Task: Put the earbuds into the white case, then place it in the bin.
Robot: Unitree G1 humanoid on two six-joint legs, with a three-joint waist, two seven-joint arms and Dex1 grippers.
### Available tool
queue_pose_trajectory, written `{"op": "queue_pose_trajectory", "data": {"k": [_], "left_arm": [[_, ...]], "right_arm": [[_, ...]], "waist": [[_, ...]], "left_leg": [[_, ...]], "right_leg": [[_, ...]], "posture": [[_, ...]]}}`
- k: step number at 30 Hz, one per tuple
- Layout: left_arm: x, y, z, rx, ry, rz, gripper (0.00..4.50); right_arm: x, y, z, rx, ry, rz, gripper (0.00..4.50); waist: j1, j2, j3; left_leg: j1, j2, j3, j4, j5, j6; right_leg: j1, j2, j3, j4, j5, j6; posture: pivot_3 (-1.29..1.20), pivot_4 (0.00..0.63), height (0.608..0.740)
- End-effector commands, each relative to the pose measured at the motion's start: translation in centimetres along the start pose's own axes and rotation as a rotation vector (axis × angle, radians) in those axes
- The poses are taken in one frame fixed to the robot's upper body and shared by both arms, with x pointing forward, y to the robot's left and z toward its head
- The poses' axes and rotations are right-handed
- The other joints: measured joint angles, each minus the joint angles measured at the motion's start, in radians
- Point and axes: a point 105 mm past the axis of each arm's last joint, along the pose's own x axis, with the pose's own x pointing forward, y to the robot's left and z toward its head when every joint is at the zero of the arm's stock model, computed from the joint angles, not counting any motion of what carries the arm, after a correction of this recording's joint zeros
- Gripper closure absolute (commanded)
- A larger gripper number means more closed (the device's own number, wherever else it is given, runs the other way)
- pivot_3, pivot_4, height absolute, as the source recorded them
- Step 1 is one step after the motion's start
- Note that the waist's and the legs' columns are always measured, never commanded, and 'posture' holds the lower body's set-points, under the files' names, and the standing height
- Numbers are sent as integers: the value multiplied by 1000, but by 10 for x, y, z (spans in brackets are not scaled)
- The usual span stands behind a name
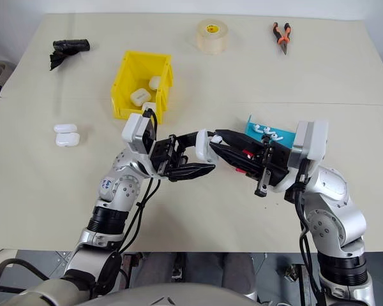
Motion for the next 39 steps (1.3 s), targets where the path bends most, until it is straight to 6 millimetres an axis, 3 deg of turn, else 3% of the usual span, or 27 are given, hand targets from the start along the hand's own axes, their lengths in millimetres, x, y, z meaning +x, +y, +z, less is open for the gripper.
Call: {"op": "queue_pose_trajectory", "data": {"k": [1, 23, 32, 37, 39], "left_arm": [[-1, 5, 26, 101, -84, 27, 1570], [1, -3, 22, 71, -63, -22, 1570], [2, -3, 23, 87, -67, -28, 1570], [3, -2, 23, 95, -70, -28, 1570], [3, -2, 23, 97, -70, -28, 1570]], "right_arm": [[-1, 8, -8, 11, 53, 53, 4000], [18, -7, -15, -74, 1, 57, 4000], [15, -8, -24, 1, 36, 60, 4000], [11, -6, -28, 135, 89, 75, 4000], [10, -4, -24, 149, 103, 106, 3259]], "waist": [[0, 0, 0], [-1, 0, 0], [-1, 0, 0], [-1, 0, 0], [0, 0, 0]], "left_leg": [[0, 0, 0, 0, 0, 0], [0, 0, 0, 0, 0, 0], [0, 0, 0, 0, 0, 0], [0, 0, 0, 0, 0, 0], [0, 0, 0, 0, 0, 0]], "right_leg": [[0, 0, 0, 0, 0, 0], [0, 0, 0, 0, 0, 0], [0, 0, 0, 0, 0, 0], [0, 0, 0, 0, 0, 0], [0, 0, 0, 0, 0, 0]], "posture": [[0, 150, 740], [0, 150, 740], [0, 150, 740], [0, 150, 740], [0, 150, 740]]}}
